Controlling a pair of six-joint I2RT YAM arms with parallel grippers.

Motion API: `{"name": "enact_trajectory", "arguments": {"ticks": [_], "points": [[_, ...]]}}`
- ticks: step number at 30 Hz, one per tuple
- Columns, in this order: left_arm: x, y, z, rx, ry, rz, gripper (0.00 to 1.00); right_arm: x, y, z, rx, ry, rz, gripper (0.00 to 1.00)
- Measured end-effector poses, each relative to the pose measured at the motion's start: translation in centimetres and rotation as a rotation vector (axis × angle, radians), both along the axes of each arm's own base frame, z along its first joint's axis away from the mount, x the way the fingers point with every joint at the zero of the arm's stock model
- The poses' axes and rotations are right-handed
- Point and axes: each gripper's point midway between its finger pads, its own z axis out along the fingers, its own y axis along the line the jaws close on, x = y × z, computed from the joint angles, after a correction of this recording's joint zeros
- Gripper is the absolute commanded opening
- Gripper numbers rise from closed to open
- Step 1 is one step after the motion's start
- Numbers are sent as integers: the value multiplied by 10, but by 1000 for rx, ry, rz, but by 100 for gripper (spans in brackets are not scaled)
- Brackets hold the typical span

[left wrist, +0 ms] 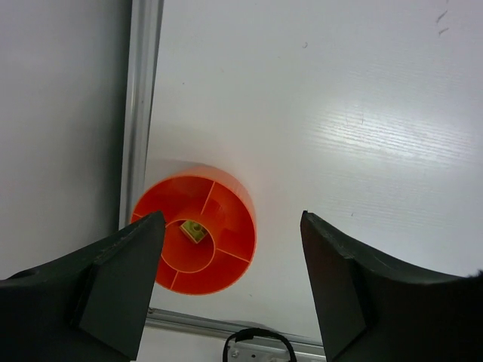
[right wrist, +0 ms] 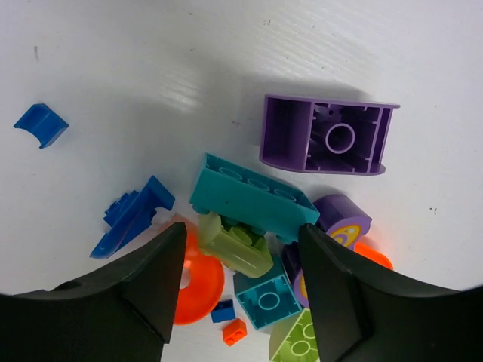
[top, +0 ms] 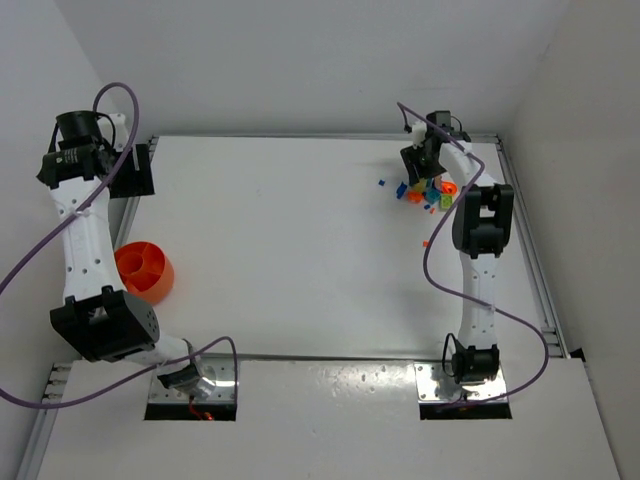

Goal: Sort the legos into containers by color

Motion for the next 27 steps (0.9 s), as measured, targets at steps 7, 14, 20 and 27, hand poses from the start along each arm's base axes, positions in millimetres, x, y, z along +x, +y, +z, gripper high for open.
{"name": "enact_trajectory", "arguments": {"ticks": [7, 14, 20, 27], "points": [[0, -1, -2, -5, 6, 4, 79, 2, -2, 1, 9, -6, 0, 48], [0, -1, -2, -5, 6, 14, 79, 0, 0, -1, 17, -6, 13, 45], [0, 0, -2, -3, 7, 16, 79, -10, 2, -2, 27, 10, 24, 28], [0, 0, -2, -4, 7, 16, 79, -19, 4, -1, 57, 27, 43, 7]]}}
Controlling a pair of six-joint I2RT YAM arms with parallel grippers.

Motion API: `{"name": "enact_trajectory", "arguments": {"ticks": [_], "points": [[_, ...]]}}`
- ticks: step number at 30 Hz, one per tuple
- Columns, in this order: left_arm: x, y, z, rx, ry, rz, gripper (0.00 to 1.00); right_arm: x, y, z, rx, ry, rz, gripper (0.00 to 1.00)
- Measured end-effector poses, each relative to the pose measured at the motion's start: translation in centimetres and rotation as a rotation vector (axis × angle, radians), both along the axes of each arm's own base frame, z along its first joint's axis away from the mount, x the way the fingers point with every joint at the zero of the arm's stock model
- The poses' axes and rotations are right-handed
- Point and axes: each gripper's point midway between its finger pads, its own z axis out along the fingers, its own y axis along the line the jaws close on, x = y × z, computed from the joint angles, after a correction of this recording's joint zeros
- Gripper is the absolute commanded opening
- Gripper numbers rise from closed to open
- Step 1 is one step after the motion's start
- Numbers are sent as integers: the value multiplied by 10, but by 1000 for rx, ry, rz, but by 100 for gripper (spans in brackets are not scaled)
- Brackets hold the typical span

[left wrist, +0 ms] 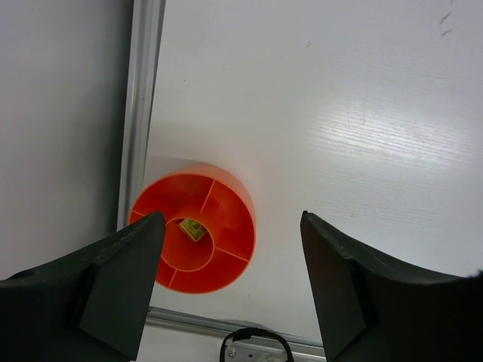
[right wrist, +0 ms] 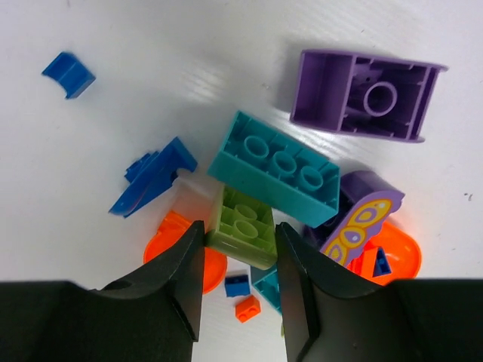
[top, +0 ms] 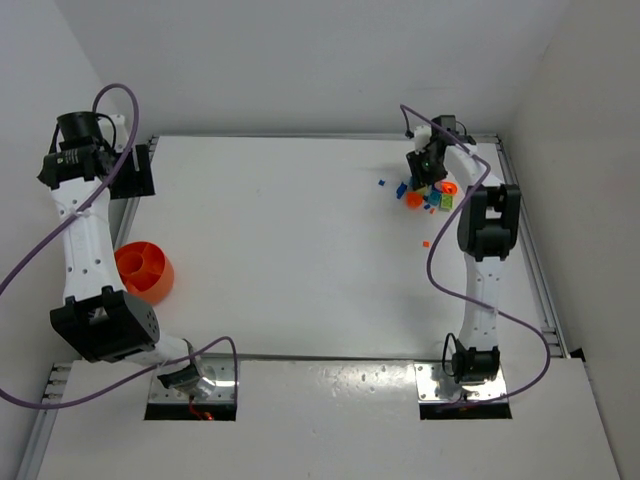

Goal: Sort the legos into containers by color

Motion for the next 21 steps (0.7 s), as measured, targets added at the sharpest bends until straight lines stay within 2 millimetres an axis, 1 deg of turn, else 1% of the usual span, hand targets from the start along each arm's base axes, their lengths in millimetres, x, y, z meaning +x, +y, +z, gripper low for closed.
{"name": "enact_trajectory", "arguments": {"ticks": [2, 5, 7, 9, 10, 12, 14, 17, 21], "points": [[-1, -2, -2, -5, 0, -5, 79, -6, 2, 0, 17, 15, 7, 4], [-3, -9, -5, -30, -6, -29, 80, -19, 9, 2, 59, 51, 26, 4], [-5, -19, -6, -61, -20, -67, 80, -27, 18, 8, 101, 72, 46, 3], [-7, -36, -6, -111, -62, -138, 83, -33, 30, 17, 164, 83, 69, 3], [-10, -46, -6, -137, -84, -172, 83, -36, 40, 24, 208, 85, 82, 3], [-15, -70, -6, -204, -160, -263, 86, -43, 63, 39, 312, 93, 104, 3], [-27, -98, -9, -293, -218, -343, 86, -51, 94, 59, 422, 97, 134, 3], [-37, -138, -12, -431, -301, -442, 86, -69, 150, 89, 590, 123, 194, 3], [-36, -192, -23, -586, -319, -579, 86, -100, 226, 123, 842, 206, 258, 3]]}}
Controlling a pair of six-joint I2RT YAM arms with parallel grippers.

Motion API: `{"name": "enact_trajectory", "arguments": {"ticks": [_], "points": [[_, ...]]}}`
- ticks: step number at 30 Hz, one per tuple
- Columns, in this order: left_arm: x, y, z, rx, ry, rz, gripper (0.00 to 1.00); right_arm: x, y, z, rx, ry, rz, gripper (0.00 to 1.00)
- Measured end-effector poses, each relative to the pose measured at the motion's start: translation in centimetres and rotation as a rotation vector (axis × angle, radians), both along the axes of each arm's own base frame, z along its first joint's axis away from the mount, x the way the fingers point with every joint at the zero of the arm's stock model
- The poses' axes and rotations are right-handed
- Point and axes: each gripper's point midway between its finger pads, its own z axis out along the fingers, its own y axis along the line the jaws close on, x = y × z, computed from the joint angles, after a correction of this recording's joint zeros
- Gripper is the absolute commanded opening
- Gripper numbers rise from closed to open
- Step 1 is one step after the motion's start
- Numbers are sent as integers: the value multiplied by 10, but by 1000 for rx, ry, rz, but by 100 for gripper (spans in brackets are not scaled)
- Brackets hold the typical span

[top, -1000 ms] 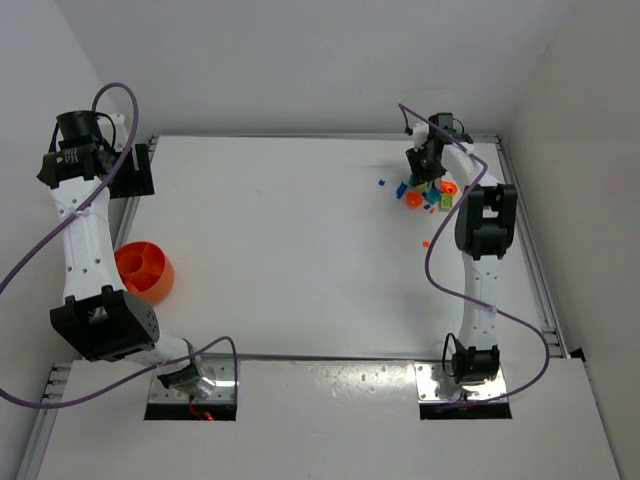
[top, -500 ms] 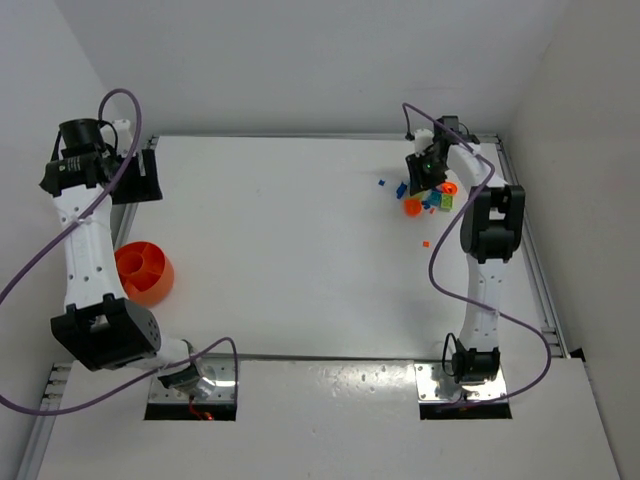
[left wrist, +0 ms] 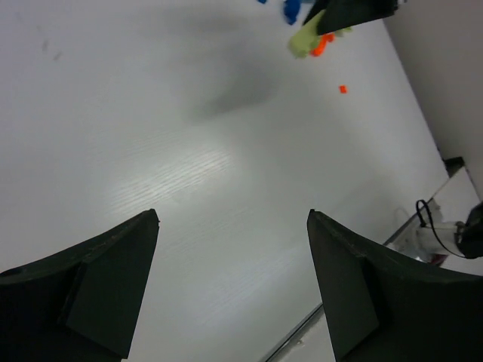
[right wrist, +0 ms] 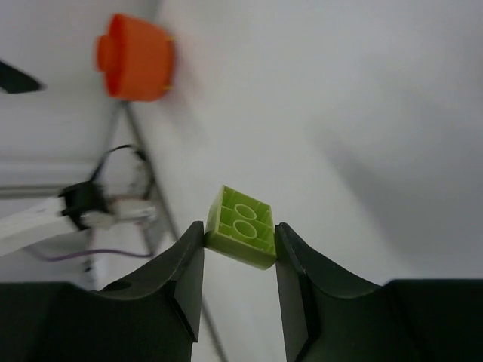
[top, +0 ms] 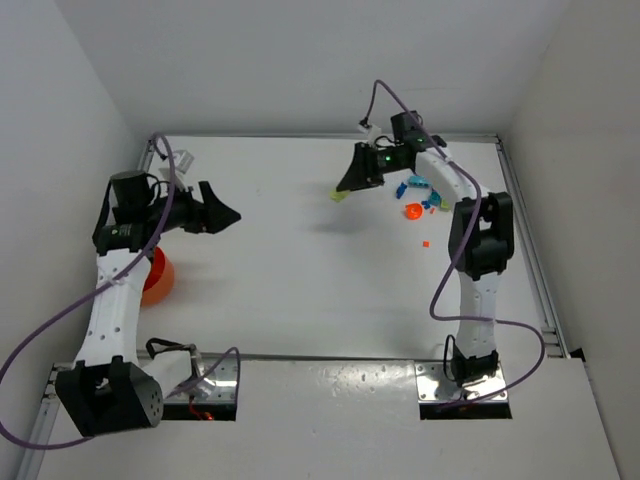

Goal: Sort the legos into containers by color

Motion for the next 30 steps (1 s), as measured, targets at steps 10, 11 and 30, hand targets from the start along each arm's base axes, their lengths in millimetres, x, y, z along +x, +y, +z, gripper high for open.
{"name": "enact_trajectory", "arguments": {"ticks": [10, 11, 30], "points": [[12, -85, 2, -95, -68, -254, 83, -58, 82, 29, 413, 436, 98, 3], [12, -91, 0, -93, -67, -274, 82, -60, 86, 35, 429, 437, 117, 3], [36, -137, 0, 15, -136, -366, 67, -96, 105, 65, 478, 483, 308, 3]]}}
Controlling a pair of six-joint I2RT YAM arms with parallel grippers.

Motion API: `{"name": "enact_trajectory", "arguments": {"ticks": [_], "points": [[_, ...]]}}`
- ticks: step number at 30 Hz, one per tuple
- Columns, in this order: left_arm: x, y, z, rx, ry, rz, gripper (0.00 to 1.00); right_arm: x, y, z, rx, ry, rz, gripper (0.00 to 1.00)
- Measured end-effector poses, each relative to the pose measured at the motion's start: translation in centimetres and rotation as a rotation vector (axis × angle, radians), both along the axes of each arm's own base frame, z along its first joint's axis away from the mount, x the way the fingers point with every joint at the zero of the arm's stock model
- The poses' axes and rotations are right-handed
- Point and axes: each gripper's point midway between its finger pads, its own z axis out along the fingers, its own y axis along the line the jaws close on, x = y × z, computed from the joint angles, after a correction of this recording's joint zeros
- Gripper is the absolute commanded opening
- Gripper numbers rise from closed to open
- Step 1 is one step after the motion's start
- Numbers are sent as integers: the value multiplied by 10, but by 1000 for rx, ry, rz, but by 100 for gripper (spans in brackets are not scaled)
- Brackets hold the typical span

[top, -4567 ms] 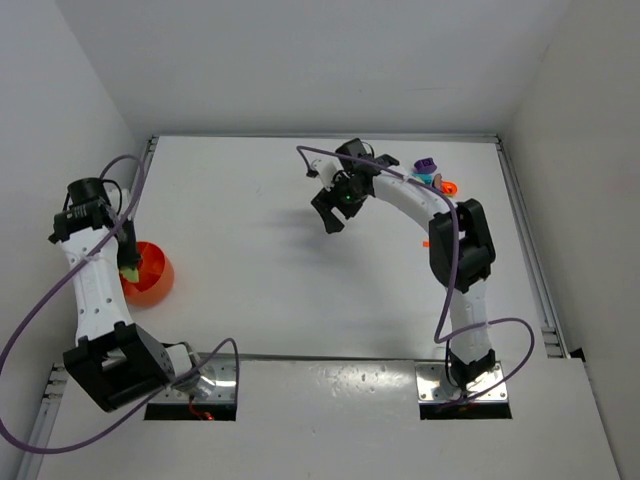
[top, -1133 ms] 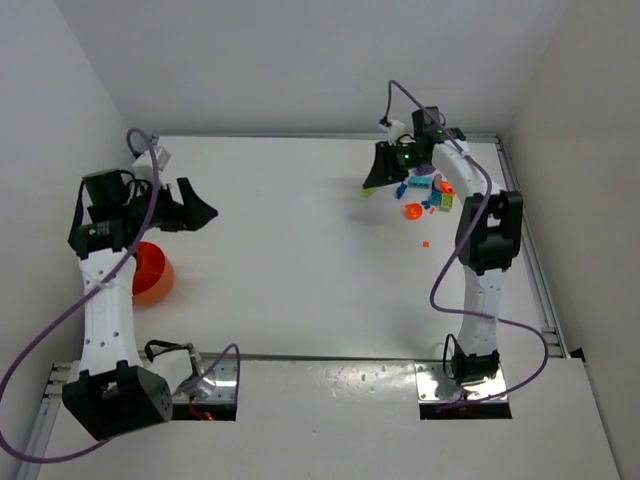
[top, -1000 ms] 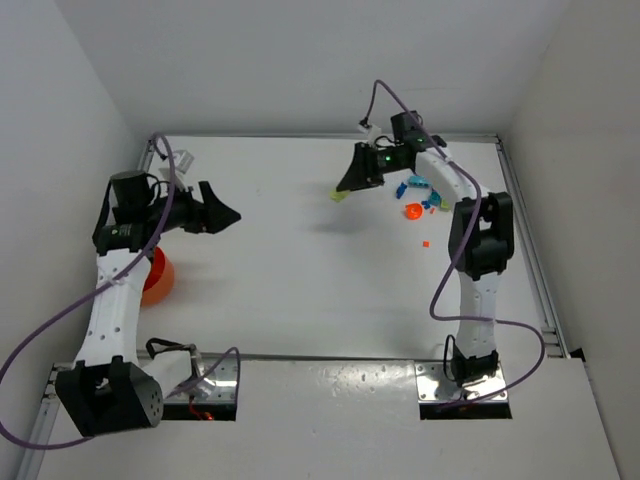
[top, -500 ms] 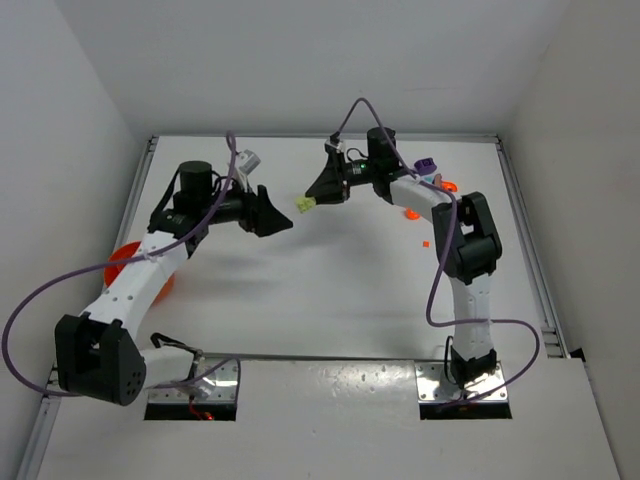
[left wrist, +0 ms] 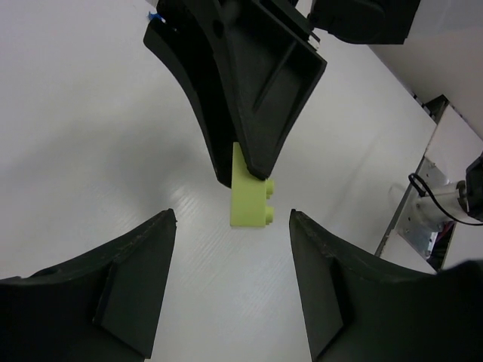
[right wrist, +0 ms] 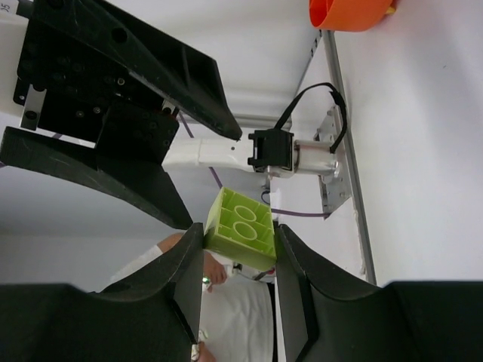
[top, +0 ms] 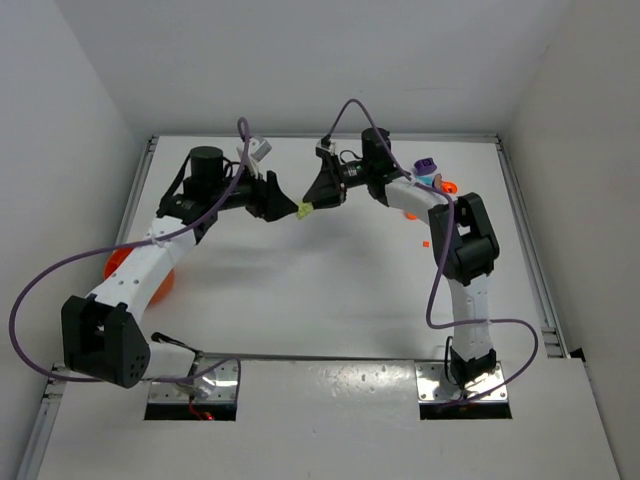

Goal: Sort the legos into containers by color

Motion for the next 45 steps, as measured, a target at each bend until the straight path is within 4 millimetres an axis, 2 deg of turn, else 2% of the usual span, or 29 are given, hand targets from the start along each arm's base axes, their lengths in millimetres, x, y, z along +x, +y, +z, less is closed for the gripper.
{"name": "enact_trajectory", "arguments": {"ticks": [8, 10, 14, 20, 23, 24, 25, 27, 28, 29, 31, 34, 38, 40, 41, 43, 45], "points": [[3, -8, -10, 15, 22, -12, 66, -6, 3, 2, 6, -3, 25, 3], [0, -12, -10, 15, 22, -24, 63, -6, 3, 3, 7, -4, 29, 3], [-5, -18, -10, 19, 20, -48, 50, -8, 4, 3, 9, -4, 39, 3], [-7, -20, -11, 25, 16, -58, 40, -8, 7, 9, 17, -23, 45, 3], [-8, -20, -11, 23, 16, -62, 24, -7, 7, 11, 20, -33, 41, 3], [-8, -20, -10, 25, 13, -61, 15, -6, 8, 11, 19, -33, 39, 8], [-7, -20, -10, 27, 12, -60, 10, -6, 8, 11, 19, -34, 39, 17], [-7, -19, -11, 33, 11, -52, 5, -6, 8, 11, 19, -35, 37, 37], [-8, -18, -10, 38, 10, -46, 2, -6, 8, 10, 20, -37, 36, 53], [-8, -15, -10, 49, 6, -34, 2, -5, 7, 11, 18, -34, 33, 59], [-12, -7, -11, 87, -1, -9, 1, -5, 5, 11, 24, -43, 40, 70], [-21, 17, -10, 171, -11, 39, 0, 4, -9, 6, 27, -52, 13, 80], [-25, 61, 9, 317, -40, 129, 0, 30, -52, -13, 14, -40, -90, 92], [-25, 86, 18, 402, -44, 181, 0, 50, -78, -32, -36, -14, -197, 100], [-27, 98, 20, 444, -33, 210, 0, 59, -87, -43, -74, -22, -251, 100], [-32, 121, 20, 518, -1, 261, 0, 82, -111, -72, -240, -54, -395, 100], [-40, 144, 17, 598, 42, 311, 0, 90, -134, -93, -415, -123, -468, 100]]}}
